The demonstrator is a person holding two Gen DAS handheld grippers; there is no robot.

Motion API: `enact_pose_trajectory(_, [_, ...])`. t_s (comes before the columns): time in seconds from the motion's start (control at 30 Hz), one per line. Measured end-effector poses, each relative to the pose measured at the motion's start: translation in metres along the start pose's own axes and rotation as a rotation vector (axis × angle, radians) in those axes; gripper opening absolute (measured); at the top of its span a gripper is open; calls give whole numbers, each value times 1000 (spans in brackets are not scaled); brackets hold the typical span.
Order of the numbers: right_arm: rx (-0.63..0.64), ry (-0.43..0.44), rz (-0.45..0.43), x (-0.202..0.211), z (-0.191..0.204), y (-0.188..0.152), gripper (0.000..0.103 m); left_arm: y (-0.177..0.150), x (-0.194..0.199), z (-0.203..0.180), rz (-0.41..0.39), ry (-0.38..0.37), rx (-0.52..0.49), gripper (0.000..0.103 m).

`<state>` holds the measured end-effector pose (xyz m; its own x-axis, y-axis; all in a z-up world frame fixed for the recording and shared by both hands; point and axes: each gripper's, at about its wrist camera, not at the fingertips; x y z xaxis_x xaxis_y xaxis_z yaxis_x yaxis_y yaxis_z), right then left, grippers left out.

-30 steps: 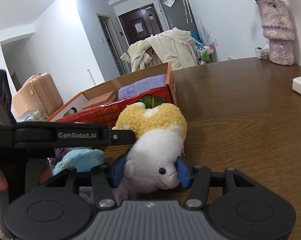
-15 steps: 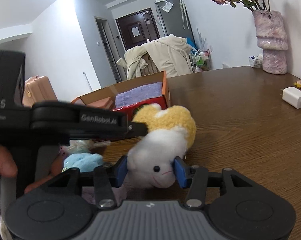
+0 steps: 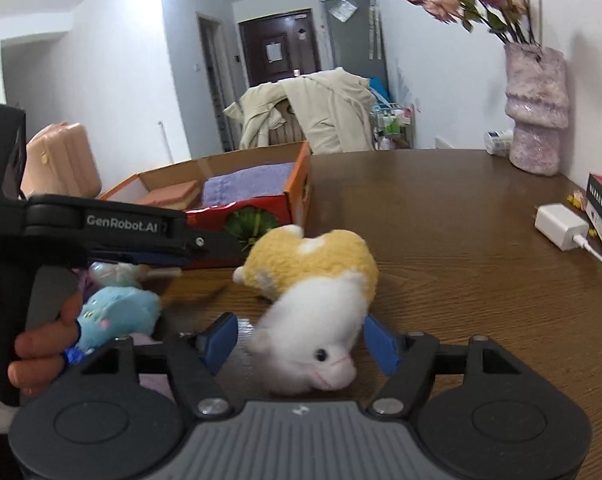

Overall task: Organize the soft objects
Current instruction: 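Carry the plush toy into the box and open both grippers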

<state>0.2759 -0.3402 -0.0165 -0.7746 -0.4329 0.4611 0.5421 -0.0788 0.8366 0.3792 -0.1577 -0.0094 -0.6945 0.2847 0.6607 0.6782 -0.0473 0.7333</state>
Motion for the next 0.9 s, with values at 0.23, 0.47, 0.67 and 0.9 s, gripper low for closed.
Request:
enact_pose_trajectory(0.23, [3,-57,44,-28,-2,0,51,0,-21,-8,34,-93,29,51])
enact_pose_trajectory(0.47, [18,3,-6,6,7,12,49,1,42,2,-113,-127,39,49])
enact_pose_trajectory(0.67, [135,114,-72,13,33,65,49,53,59,43,-201,-119,150,45])
enact_pose_trajectory(0.9, [123,180,28,-81,22,135,49,107,-15,94,-71,15,265,43])
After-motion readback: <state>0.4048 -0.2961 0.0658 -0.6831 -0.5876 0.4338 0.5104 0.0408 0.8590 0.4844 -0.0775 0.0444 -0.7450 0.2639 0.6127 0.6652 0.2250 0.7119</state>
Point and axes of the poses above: each gripper's, at about its wrist camera, not at the fingertips, and x roughly against the way its jaws point, z to its left, y to its top, and after that the axes turned 13 degrees about y, right-handed
